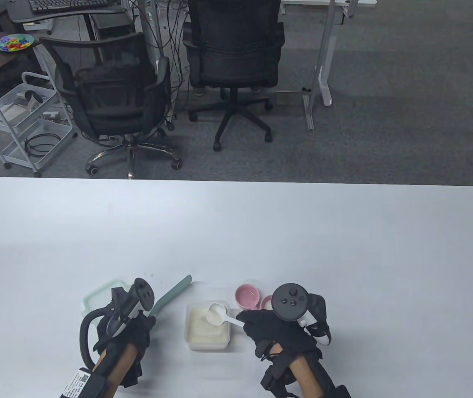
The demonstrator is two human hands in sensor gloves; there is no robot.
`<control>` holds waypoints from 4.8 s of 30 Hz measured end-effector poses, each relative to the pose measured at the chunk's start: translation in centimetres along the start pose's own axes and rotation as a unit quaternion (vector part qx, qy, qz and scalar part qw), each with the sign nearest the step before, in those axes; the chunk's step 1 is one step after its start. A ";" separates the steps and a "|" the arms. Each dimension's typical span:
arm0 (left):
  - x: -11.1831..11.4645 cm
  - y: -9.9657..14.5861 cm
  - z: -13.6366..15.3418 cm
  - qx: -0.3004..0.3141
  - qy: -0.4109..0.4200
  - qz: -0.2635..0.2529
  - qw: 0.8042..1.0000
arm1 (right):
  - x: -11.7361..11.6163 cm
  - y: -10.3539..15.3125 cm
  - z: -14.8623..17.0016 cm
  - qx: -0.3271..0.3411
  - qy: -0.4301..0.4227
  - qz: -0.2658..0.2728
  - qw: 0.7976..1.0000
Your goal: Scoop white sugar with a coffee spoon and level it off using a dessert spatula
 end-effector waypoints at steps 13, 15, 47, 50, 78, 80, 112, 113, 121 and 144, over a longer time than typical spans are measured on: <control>1.2 -0.3 -1.3 0.002 -0.037 0.005 0.999 | -0.1 0.0 -0.1 -0.001 0.003 -0.003 1.000; 1.2 -0.2 -1.6 0.003 -0.055 0.000 0.999 | -0.1 0.0 -0.1 -0.001 0.003 -0.002 1.000; -0.5 4.2 -5.2 0.331 0.154 0.167 0.916 | 0.8 0.4 0.4 -0.002 -0.040 0.001 0.999; -0.1 4.1 -5.1 0.329 0.146 0.186 0.914 | 0.8 0.4 0.4 0.000 -0.050 -0.001 0.999; -0.4 2.5 -2.8 0.250 0.087 0.148 0.953 | 0.9 0.1 1.5 -0.001 -0.115 -0.027 0.993; -0.4 2.4 -2.8 0.251 0.087 0.150 0.952 | 0.9 0.1 1.6 -0.003 -0.113 -0.028 0.993; -2.2 2.6 -2.0 0.232 0.132 0.069 0.961 | 1.3 0.5 0.8 0.016 -0.104 -0.029 0.994; -1.9 2.7 -2.1 0.224 0.116 0.087 0.964 | 1.3 0.5 0.8 0.017 -0.105 -0.029 0.994; -1.4 3.2 -2.7 0.197 0.027 0.085 0.976 | 1.2 0.5 0.8 0.014 -0.096 -0.029 0.995; -1.1 0.6 -0.5 0.022 -0.011 -0.029 0.999 | 1.0 0.5 1.0 0.010 -0.095 -0.035 0.995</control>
Point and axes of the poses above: the tracker on the back of each hand, its own z axis roughly to the little-finger side, its own y axis roughly from the fingertips to the wrist, x = y × z, the point moved 4 cm from there along -y, roughly from the wrist to the fingertips, and after that the axes turned 4 degrees about x, right-handed, at the moved point
